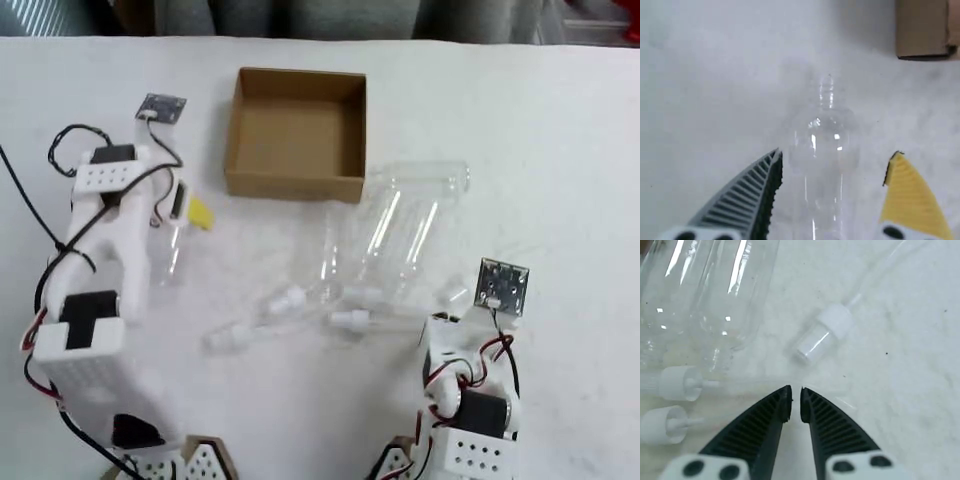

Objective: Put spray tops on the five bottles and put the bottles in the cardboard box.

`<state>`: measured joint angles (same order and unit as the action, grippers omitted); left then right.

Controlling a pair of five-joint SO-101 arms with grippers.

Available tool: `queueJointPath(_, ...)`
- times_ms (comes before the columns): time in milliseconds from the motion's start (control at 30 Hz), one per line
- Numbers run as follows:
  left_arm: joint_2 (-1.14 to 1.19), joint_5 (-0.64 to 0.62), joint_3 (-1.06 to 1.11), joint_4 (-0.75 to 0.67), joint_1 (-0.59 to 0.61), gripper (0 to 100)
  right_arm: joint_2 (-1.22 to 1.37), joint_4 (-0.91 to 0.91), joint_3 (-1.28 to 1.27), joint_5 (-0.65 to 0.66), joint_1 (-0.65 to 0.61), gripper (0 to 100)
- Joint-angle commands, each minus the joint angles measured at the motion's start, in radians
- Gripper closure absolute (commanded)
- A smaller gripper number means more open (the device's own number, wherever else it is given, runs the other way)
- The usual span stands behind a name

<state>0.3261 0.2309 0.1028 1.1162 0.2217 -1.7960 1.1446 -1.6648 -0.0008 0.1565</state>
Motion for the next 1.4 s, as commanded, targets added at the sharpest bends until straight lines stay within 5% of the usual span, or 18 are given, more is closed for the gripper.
queueJointPath(0,0.01,0.006,-0.057,0.003,0.005,67,-0.008,0.002,0.003,0.0,0.008,97.8)
queueJointPath(1367,0.067,-0.021,-0.055,-0.089,0.004,67,-0.008,0.004,0.003,0.0,0.008,97.8)
